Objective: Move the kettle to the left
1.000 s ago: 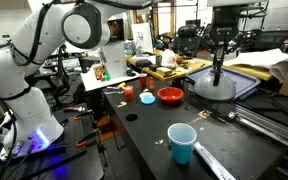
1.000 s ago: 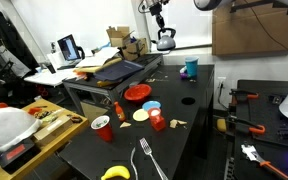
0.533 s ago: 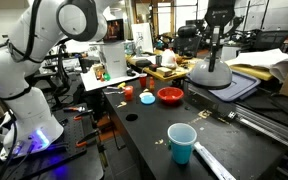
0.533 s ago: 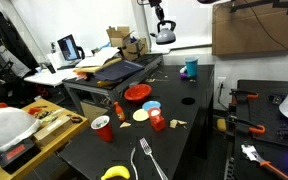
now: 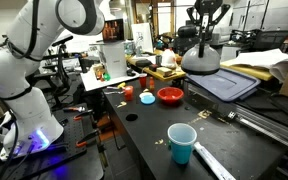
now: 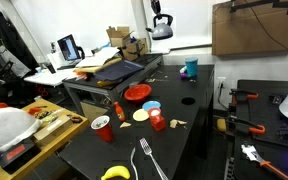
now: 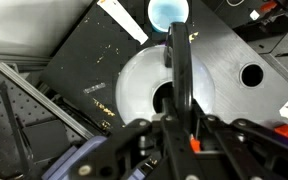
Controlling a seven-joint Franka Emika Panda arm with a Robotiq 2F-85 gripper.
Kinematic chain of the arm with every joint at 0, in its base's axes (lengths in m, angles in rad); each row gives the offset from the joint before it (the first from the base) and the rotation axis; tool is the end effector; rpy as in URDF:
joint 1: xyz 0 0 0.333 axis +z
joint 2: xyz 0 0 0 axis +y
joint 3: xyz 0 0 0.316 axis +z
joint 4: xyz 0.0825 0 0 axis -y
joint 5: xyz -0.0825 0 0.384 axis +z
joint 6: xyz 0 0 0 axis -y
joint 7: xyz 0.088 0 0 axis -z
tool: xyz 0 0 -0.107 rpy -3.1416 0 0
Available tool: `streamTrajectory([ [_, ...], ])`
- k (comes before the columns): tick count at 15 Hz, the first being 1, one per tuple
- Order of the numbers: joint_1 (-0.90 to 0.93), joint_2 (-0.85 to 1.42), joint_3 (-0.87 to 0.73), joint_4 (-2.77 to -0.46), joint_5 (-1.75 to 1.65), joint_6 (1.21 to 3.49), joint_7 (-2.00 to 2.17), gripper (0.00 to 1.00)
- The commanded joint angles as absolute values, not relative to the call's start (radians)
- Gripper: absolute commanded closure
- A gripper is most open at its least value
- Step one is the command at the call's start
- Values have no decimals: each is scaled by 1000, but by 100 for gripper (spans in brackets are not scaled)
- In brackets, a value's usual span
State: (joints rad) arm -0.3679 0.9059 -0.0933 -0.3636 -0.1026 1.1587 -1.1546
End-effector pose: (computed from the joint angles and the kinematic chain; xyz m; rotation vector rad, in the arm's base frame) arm 0.6536 -0.2944 0.5423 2.9026 1.0414 -0.3030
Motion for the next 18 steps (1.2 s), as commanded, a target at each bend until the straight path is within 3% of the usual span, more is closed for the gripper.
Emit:
streamTrajectory([
  [1,-339,850,-76,-392,-95,1106,-1150,95],
  [18,-224,779,23,-397,-26,823,-1163,95],
])
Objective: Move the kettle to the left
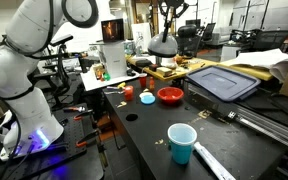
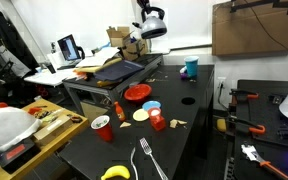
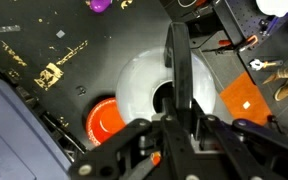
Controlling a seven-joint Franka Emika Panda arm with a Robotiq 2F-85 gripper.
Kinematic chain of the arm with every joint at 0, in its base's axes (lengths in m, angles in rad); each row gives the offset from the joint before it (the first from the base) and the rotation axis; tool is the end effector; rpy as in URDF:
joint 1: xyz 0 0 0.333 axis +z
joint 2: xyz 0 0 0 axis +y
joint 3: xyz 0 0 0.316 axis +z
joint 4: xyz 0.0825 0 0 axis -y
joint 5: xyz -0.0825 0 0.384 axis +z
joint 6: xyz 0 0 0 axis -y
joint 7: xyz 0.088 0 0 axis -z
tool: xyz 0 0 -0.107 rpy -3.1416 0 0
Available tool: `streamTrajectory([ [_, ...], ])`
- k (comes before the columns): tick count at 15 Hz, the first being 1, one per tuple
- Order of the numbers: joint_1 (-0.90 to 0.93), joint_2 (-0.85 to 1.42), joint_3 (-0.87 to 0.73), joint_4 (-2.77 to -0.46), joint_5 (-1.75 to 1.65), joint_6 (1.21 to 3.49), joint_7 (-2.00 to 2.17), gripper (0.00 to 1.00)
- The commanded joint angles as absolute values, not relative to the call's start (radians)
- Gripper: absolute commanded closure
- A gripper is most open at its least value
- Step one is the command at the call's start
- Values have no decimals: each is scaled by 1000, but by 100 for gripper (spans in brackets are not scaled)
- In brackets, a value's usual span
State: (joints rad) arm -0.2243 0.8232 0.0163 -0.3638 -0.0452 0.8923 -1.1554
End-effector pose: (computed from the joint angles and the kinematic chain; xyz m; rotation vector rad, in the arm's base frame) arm 0.6490 -0.1499 0.5798 -2.6467 -1.3126 0.3654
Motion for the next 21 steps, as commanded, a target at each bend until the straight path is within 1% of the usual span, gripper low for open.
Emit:
streamTrajectory([
  [1,-223,778,27,-397,-22,799,-1161,95],
  [6,-233,783,48,-384,38,737,-1088,95],
  [13,-171,802,65,-364,52,865,-1057,95],
  [21,7,819,61,-369,5,1044,-1072,95],
])
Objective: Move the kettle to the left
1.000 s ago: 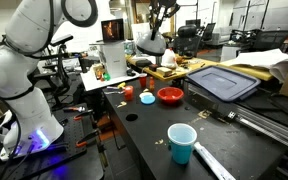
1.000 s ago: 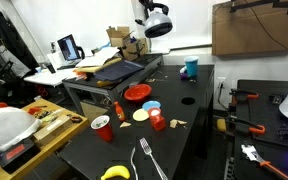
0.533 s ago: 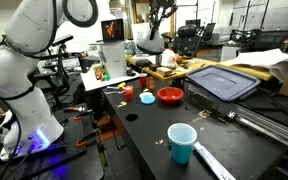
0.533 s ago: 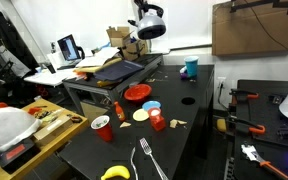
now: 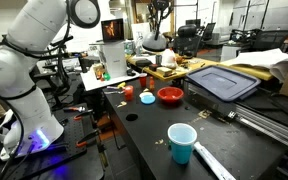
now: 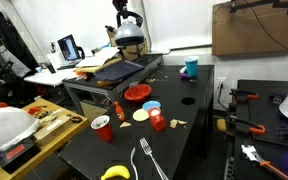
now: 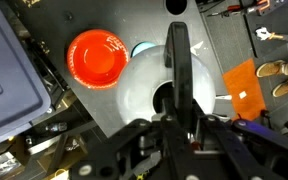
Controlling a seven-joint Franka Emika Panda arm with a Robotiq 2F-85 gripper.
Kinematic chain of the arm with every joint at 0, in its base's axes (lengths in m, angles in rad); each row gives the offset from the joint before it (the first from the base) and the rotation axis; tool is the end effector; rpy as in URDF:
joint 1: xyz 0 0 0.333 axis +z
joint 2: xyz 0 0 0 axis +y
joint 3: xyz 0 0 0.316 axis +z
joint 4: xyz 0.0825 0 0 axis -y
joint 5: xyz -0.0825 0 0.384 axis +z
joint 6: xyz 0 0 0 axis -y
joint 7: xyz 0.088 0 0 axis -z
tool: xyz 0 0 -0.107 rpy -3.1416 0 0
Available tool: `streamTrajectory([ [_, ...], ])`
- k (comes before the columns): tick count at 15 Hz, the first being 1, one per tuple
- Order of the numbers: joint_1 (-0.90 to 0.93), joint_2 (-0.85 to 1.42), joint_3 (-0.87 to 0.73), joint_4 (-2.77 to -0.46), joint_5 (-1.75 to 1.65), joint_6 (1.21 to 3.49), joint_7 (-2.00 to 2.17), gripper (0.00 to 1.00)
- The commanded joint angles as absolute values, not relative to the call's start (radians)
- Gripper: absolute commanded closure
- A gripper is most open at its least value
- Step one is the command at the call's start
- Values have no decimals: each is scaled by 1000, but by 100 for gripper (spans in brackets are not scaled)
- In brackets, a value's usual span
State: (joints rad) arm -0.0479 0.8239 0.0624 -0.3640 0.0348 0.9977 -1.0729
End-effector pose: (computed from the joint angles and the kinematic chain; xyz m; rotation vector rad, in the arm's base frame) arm 0.6792 -0.0105 0.5861 -2.5443 -1.5388 0.1831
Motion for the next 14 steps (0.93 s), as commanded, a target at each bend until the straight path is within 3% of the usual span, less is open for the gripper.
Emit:
streamTrajectory([
  [1,31,822,60,-372,-4,1062,-1072,95],
  [14,304,861,69,-385,-60,1170,-1028,95],
])
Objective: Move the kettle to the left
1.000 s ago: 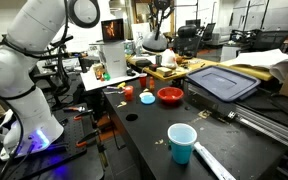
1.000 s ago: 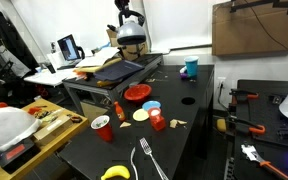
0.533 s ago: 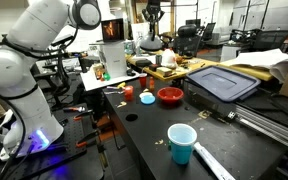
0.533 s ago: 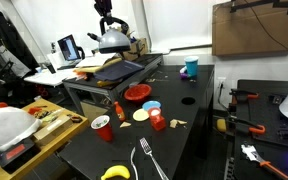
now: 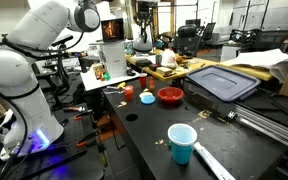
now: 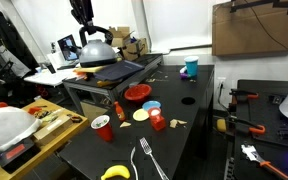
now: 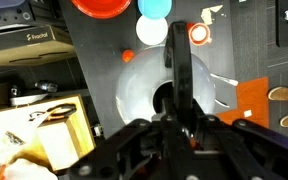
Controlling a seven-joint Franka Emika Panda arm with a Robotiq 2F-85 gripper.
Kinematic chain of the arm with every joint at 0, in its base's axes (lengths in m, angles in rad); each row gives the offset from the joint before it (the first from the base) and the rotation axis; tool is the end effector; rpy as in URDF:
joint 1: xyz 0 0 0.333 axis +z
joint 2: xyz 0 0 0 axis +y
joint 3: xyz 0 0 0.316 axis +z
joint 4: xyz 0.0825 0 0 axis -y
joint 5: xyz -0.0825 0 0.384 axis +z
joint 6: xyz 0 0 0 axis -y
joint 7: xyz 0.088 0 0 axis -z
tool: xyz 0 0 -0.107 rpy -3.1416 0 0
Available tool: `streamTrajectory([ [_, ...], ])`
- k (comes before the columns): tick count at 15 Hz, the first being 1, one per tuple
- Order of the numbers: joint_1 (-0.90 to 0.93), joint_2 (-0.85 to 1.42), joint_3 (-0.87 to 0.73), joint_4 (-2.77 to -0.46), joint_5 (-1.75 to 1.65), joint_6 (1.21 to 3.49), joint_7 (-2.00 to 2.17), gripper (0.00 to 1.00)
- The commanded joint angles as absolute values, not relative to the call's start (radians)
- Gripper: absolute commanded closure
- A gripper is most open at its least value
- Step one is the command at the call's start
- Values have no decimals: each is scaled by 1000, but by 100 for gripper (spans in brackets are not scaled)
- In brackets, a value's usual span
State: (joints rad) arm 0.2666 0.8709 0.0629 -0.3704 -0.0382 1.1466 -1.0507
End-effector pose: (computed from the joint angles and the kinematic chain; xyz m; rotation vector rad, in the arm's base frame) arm 0.6804 0.1989 0.5612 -2.4187 -1.9281 0.1285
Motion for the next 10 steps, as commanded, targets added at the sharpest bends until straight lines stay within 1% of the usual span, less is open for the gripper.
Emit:
streamTrajectory([
  [1,318,861,71,-385,-59,1170,-1028,95],
  [10,435,889,74,-383,-68,1194,-1003,95],
])
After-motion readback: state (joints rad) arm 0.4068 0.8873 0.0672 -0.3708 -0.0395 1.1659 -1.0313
